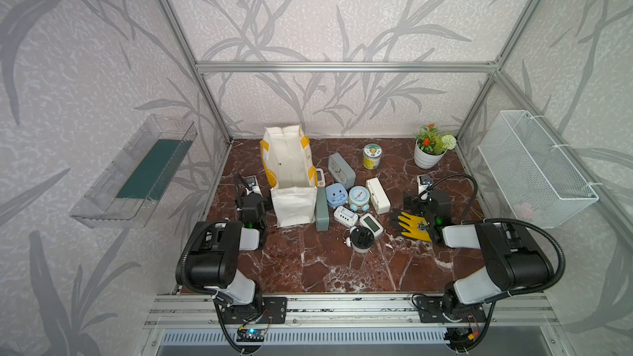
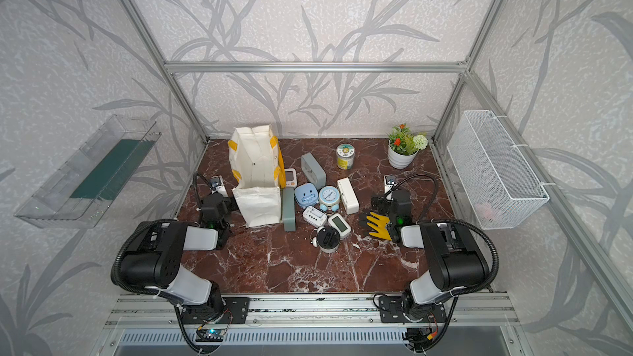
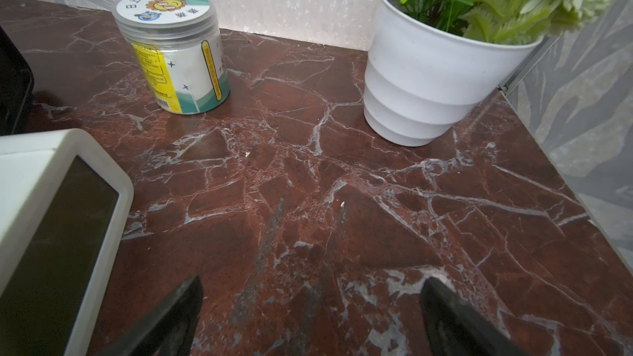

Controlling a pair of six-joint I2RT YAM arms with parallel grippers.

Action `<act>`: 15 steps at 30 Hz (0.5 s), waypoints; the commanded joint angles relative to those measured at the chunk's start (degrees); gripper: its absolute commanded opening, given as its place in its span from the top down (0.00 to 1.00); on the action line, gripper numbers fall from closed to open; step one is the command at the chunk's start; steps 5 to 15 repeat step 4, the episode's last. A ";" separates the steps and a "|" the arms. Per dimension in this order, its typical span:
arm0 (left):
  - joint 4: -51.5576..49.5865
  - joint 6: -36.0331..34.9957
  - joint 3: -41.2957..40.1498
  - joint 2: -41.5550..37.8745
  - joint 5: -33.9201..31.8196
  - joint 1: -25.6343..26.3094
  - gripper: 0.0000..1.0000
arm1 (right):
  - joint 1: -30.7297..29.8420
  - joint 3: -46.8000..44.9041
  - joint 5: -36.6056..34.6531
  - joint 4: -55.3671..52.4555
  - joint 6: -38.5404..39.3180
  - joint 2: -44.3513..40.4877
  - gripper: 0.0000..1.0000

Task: Take the alarm clock out of the canvas bag
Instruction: Reset both arms

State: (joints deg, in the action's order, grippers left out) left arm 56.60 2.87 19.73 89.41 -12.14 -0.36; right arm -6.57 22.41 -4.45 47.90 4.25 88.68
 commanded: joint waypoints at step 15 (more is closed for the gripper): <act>0.96 -1.72 0.34 0.48 -0.12 0.54 0.01 | 0.27 1.14 -0.21 0.00 -0.58 -0.27 0.01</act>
